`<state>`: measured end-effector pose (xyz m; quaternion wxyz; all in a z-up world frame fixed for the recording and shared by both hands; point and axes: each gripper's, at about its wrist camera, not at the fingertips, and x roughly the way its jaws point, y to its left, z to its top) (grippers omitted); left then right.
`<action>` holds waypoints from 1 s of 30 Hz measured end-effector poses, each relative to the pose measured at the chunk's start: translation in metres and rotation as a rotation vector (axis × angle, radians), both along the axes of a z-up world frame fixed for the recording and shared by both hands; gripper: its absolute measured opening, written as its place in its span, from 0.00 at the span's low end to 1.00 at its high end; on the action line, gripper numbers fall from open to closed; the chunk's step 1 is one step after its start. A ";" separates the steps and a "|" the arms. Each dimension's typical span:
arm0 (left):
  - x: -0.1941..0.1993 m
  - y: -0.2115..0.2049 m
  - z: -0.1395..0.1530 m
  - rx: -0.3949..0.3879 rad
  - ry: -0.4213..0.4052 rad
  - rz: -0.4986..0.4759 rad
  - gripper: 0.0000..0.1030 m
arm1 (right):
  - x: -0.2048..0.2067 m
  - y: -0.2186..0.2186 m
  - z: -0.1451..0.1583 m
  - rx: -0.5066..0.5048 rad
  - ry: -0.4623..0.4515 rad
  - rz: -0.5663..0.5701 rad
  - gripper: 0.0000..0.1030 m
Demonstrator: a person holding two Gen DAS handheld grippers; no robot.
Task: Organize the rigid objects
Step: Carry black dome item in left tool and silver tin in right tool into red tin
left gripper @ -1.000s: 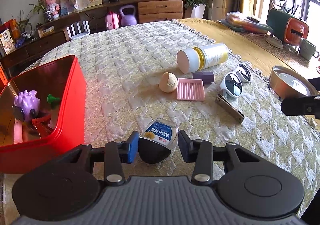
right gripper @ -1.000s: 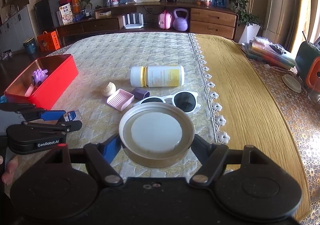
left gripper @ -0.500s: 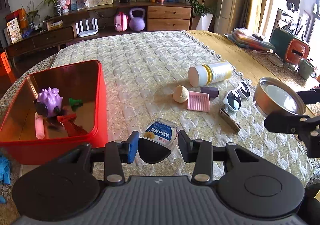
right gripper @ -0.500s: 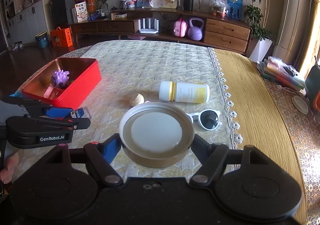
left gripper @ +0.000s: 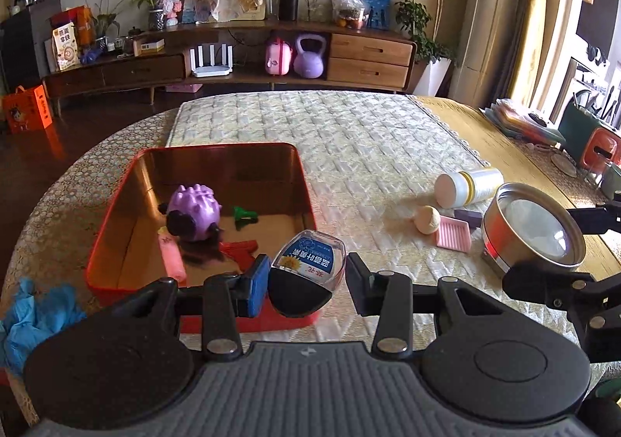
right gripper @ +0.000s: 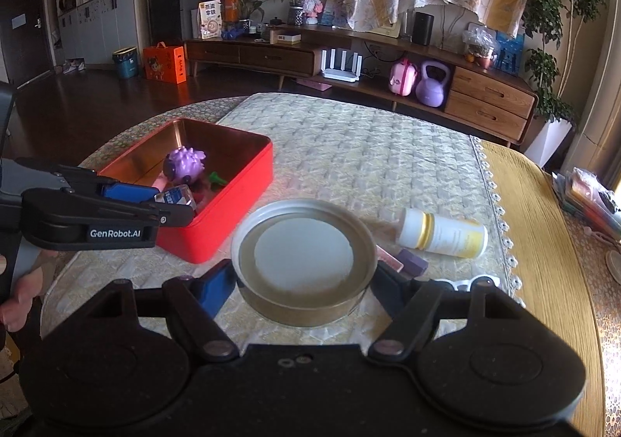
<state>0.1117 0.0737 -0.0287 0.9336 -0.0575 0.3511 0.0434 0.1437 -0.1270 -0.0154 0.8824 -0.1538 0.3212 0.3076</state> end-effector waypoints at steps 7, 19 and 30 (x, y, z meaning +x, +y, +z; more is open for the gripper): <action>-0.004 0.044 -0.001 0.012 0.000 0.056 0.40 | 0.001 0.042 -0.004 -0.032 -0.007 0.069 0.73; 0.011 0.096 -0.013 0.015 0.037 0.131 0.40 | 0.024 0.103 -0.019 -0.059 -0.005 0.121 0.73; 0.046 0.110 -0.023 0.039 0.092 0.112 0.40 | 0.045 0.154 -0.038 -0.125 -0.004 0.192 0.73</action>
